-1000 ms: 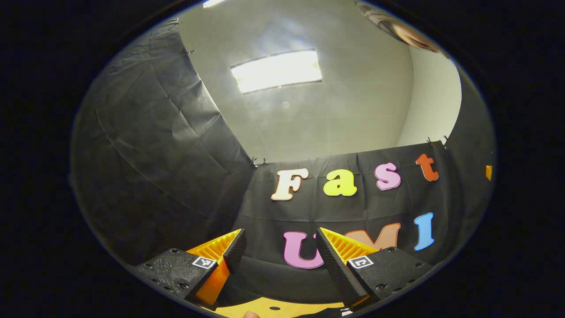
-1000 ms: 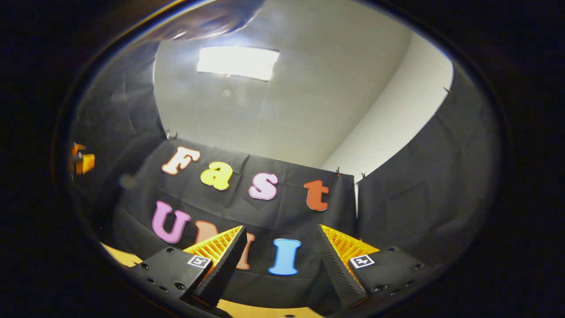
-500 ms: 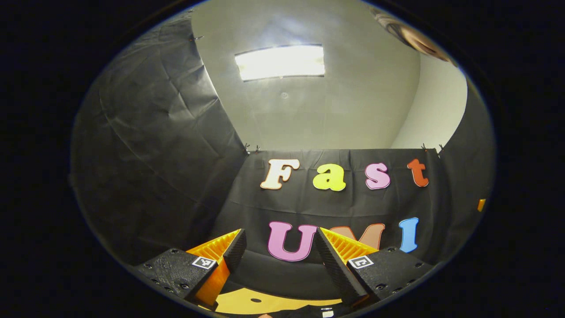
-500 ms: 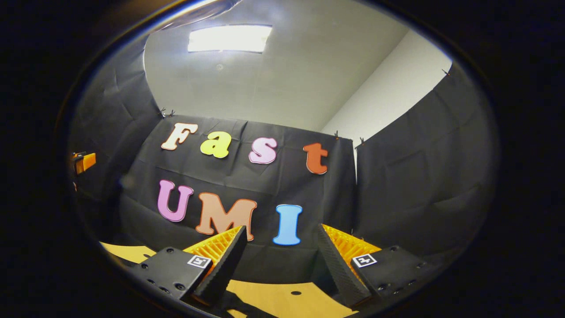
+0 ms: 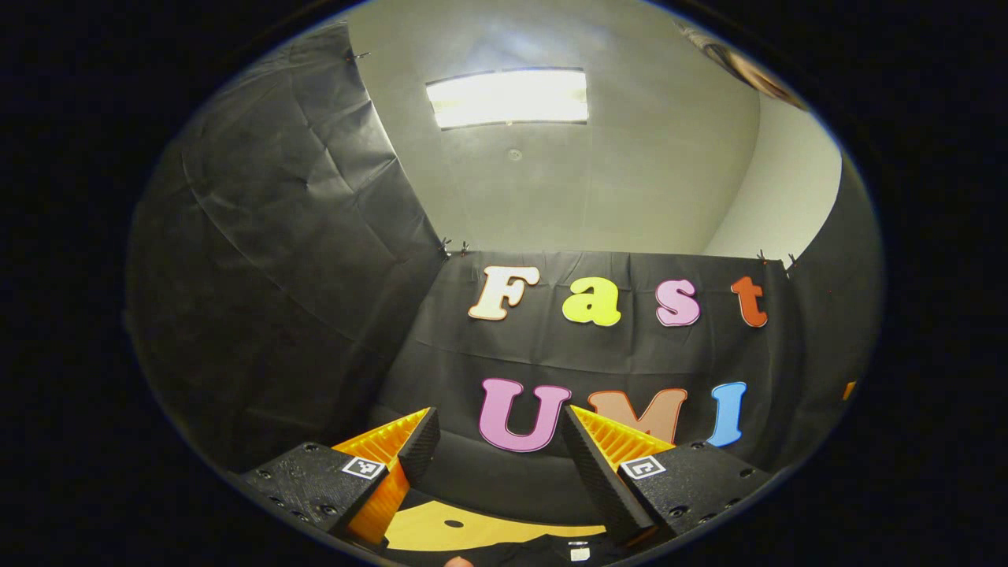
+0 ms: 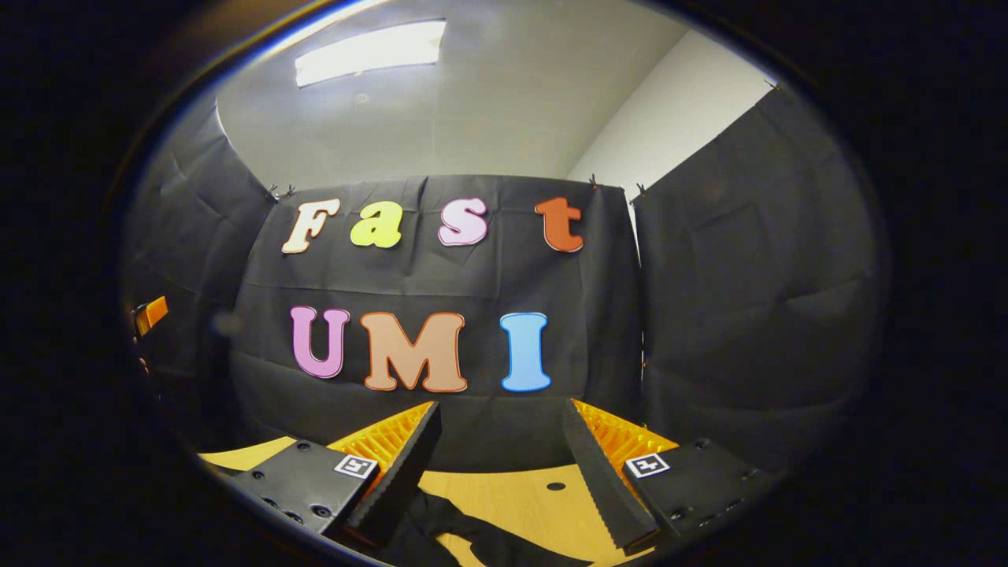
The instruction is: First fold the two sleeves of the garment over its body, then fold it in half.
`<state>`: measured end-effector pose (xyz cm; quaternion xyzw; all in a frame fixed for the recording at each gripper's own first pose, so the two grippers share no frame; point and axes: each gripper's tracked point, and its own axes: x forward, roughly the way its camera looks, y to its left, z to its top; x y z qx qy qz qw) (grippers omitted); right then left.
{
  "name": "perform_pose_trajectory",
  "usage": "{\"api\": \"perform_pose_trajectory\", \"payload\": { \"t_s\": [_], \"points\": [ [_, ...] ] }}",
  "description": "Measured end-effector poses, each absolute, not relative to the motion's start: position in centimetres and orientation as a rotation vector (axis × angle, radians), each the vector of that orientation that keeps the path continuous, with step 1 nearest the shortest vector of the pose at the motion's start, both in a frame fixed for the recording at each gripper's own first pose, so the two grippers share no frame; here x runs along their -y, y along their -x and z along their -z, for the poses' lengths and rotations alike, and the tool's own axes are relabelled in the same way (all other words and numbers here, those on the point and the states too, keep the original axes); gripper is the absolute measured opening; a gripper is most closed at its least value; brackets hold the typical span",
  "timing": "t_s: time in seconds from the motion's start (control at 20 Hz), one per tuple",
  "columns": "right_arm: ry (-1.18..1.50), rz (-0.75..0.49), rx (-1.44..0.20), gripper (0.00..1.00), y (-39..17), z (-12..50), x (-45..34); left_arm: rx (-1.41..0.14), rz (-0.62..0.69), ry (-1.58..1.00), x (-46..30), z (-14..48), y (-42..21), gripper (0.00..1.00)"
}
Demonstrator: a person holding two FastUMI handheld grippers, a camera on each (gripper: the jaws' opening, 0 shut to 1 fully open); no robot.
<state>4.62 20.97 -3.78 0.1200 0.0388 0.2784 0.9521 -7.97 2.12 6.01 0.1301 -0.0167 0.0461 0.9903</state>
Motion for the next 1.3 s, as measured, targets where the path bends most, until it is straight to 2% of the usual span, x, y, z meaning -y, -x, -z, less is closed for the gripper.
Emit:
{"api": "perform_pose_trajectory", "payload": {
  "t_s": [0.1, 0.25, 0.45, 0.6, 0.7, 0.75, 0.8, 0.85, 0.9, 1.0, 1.05, 1.1, 1.15, 1.2, 1.25, 1.3],
  "points": [
    [-0.213, -0.553, -0.178, 0.98, -5.8, 8.0, -20.8, 0.029, -0.122, -0.288, -3.1, -6.0, 7.9, 0.92],
    [-0.156, -0.564, -0.409, 0.99, -6.4, 16.2, -20.7, 0.028, -0.147, -0.3, -3.9, -6.3, 8.0, 0.92],
    [-0.208, -0.559, -0.693, 0.98, -6.0, 25.6, -21.0, 0.042, -0.176, -0.326, -4.6, -7.0, 8.3, 0.92],
    [-0.19, -0.53, -0.844, 0.98, -6.4, 31.8, -22.1, 0.051, -0.187, -0.348, -4.9, -7.3, 8.4, 0.91],
    [-0.148, -0.527, -0.922, 0.98, -7.0, 35.7, -22.9, 0.046, -0.2, -0.35, -5.1, -7.2, 8.5, 0.91],
    [-0.131, -0.528, -0.964, 0.94, -7.2, 37.3, -23.2, 0.041, -0.209, -0.348, -5.4, -7.0, 8.7, 0.92],
    [-0.107, -0.527, -1.01, 0.94, -7.1, 38.8, -23.2, 0.035, -0.219, -0.348, -5.6, -6.8, 8.7, 0.92],
    [-0.082, -0.528, -1.052, 0.99, -6.3, 40.2, -22.8, 0.029, -0.228, -0.35, -5.8, -6.7, 8.9, 0.92],
    [-0.058, -0.527, -1.079, 0.99, -6.1, 41.7, -22.8, 0.024, -0.236, -0.357, -6.1, -6.6, 8.9, 0.91],
    [-0.006, -0.536, -1.127, 0.99, -5.9, 43.9, -22.9, 0.016, -0.258, -0.383, -6.6, -6.6, 9.1, 0.91],
    [0.023, -0.542, -1.151, 0.94, -5.8, 44.8, -22.9, 0.014, -0.267, -0.399, -6.6, -6.7, 9.2, 0.92],
    [0.053, -0.549, -1.173, 0.99, -5.6, 45.7, -22.8, 0.013, -0.268, -0.408, -6.5, -6.6, 9.1, 0.92],
    [0.089, -0.555, -1.195, 0.94, -5.5, 46.4, -22.6, 0.011, -0.265, -0.412, -6.2, -6.4, 9.1, 0.93],
    [0.124, -0.559, -1.209, 0.99, -5.4, 47.0, -22.5, 0.004, -0.26, -0.409, -5.9, -5.9, 9.0, 0.93],
    [0.153, -0.568, -1.219, 0.99, -5.2, 47.4, -22.5, -0.006, -0.255, -0.403, -5.7, -5.4, 8.8, 0.92],
    [0.174, -0.578, -1.225, 0.95, -5.0, 47.7, -22.5, -0.021, -0.248, -0.397, -5.4, -4.8, 8.6, 0.92]
  ]
}}
